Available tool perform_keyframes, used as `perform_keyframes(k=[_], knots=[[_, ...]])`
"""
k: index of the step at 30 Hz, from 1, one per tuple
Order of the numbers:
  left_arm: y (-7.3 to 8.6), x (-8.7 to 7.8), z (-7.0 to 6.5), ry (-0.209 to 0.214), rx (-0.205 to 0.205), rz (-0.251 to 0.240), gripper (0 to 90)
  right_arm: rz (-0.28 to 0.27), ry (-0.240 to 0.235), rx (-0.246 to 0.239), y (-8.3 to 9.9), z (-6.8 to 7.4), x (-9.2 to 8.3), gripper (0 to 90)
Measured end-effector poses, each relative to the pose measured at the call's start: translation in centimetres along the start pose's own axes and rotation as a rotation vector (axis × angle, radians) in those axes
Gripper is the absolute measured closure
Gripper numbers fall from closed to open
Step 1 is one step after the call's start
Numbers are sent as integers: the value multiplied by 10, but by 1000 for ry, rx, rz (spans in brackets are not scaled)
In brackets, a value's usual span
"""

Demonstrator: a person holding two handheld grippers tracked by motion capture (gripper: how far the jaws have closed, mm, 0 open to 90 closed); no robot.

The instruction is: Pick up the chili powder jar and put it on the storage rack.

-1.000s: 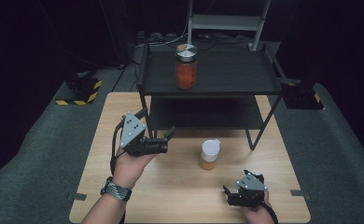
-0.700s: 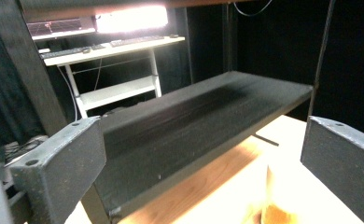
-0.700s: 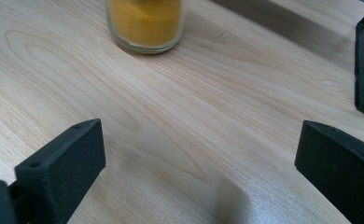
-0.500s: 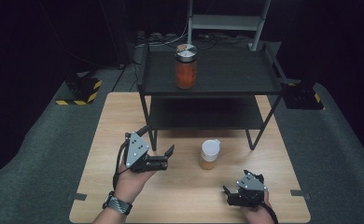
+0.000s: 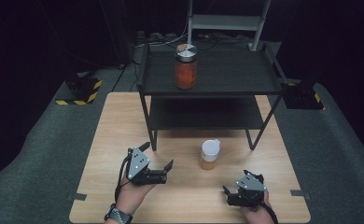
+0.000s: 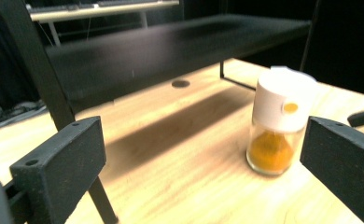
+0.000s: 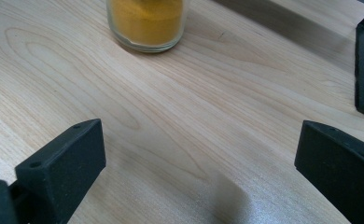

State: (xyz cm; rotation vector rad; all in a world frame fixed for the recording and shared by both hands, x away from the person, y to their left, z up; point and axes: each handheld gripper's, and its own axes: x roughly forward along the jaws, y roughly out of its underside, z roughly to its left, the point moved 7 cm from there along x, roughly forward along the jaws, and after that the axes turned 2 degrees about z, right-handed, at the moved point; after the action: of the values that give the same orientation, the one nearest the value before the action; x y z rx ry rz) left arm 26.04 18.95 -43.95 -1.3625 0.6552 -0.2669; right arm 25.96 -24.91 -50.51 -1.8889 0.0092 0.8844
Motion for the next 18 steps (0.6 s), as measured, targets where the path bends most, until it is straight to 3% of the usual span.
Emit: perform_keyframes(k=[18], knots=[[59,-3,4,-36,-1,155,4,0,8,-11,0,2,0,15]])
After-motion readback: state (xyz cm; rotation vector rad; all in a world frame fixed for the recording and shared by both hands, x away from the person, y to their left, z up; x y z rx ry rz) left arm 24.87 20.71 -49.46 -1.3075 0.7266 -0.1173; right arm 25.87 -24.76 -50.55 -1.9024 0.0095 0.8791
